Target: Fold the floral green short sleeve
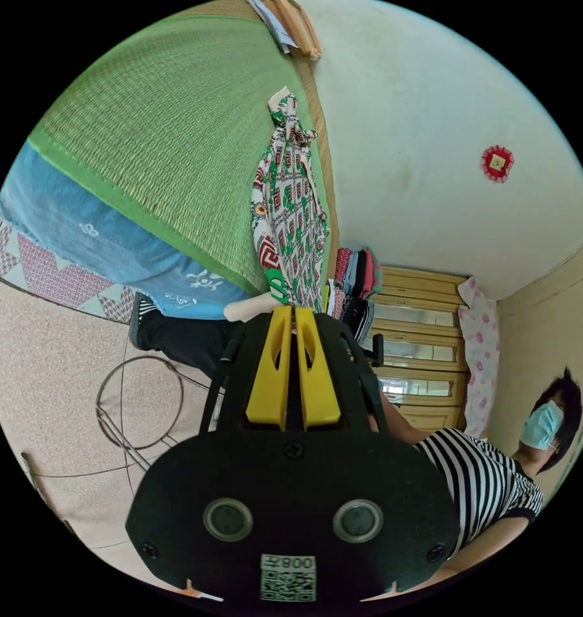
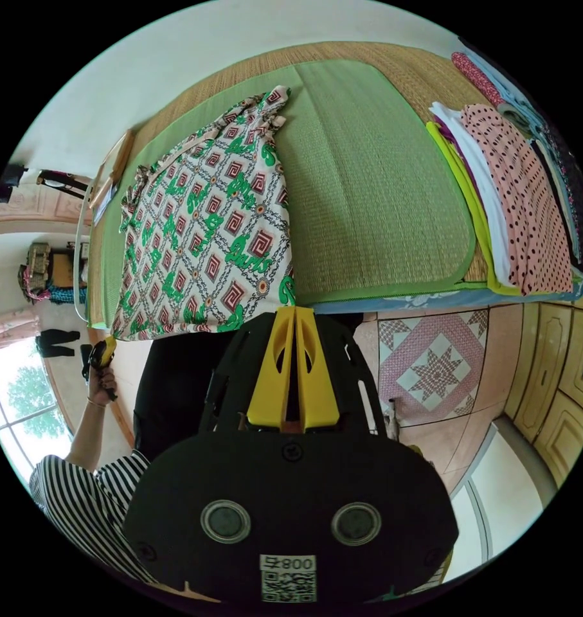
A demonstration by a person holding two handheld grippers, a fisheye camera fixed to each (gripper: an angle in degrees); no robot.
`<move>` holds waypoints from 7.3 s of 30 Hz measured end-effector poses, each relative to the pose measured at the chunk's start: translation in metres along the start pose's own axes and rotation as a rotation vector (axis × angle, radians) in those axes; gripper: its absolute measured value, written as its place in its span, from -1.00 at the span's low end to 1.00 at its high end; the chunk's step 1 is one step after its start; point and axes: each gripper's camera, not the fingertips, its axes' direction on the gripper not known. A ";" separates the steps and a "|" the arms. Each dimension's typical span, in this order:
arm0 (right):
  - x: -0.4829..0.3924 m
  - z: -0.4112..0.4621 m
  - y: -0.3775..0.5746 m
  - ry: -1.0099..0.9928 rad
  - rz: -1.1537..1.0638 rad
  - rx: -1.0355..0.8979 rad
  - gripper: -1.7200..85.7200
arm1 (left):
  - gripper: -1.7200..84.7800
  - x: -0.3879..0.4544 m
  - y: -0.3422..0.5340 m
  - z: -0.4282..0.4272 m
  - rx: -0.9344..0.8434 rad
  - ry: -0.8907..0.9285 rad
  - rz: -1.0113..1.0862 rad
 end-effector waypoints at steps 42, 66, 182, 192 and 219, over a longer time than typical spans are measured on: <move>-0.005 -0.049 -0.112 -0.342 -0.018 0.186 -0.95 | -0.87 0.105 -0.090 0.031 0.097 -0.155 0.111; -0.074 -0.005 -0.379 -0.422 -0.268 0.142 -0.83 | -0.82 0.268 -0.438 0.265 -0.017 -0.323 0.258; 0.090 -0.076 -0.182 -0.250 0.058 0.571 -0.96 | -0.77 0.789 -0.537 0.977 -0.544 -0.262 0.942; 0.042 -0.057 -0.254 0.014 -0.059 0.457 -0.97 | -0.78 0.797 -0.513 1.000 -0.552 -0.505 1.066; -0.005 -0.041 -0.256 0.112 -0.106 0.422 -0.94 | -0.85 0.795 -0.511 0.987 -0.434 -0.589 1.004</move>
